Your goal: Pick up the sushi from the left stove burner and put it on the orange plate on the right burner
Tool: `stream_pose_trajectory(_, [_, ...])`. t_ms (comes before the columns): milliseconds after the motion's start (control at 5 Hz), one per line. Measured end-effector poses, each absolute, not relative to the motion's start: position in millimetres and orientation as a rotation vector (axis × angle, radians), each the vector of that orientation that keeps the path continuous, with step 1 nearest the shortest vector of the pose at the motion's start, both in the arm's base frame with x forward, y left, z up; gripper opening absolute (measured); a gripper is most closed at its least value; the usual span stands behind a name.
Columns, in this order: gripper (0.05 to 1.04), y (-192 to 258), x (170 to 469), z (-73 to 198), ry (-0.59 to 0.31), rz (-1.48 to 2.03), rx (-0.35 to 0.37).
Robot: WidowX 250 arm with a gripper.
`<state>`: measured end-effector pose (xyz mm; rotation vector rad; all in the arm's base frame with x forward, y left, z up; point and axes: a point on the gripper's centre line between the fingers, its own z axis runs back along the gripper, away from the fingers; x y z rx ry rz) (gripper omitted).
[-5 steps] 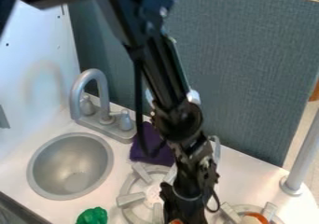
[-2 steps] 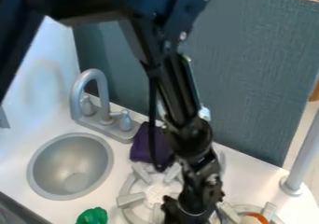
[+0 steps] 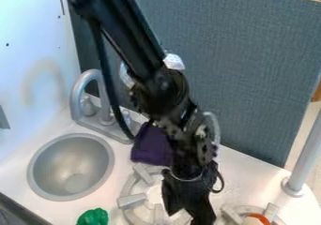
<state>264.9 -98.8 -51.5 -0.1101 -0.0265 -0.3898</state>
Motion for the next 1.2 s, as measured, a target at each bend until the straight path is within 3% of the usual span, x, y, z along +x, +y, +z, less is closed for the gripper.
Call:
stream_pose_trajectory(400, [1.002,-143.7,241.8,-33.7,-0.015,-0.514,-0.173])
stream_pose_trajectory(600, [1.001,-160.8,240.7,-29.0,-0.02,-0.47,-0.118])
stream_pose_trajectory(800, [1.001,-171.8,246.7,-25.4,-0.062,-0.468,-0.104])
stream_pose_trajectory(1200, [1.001,-173.1,247.1,-24.9,-0.065,-0.466,-0.105])
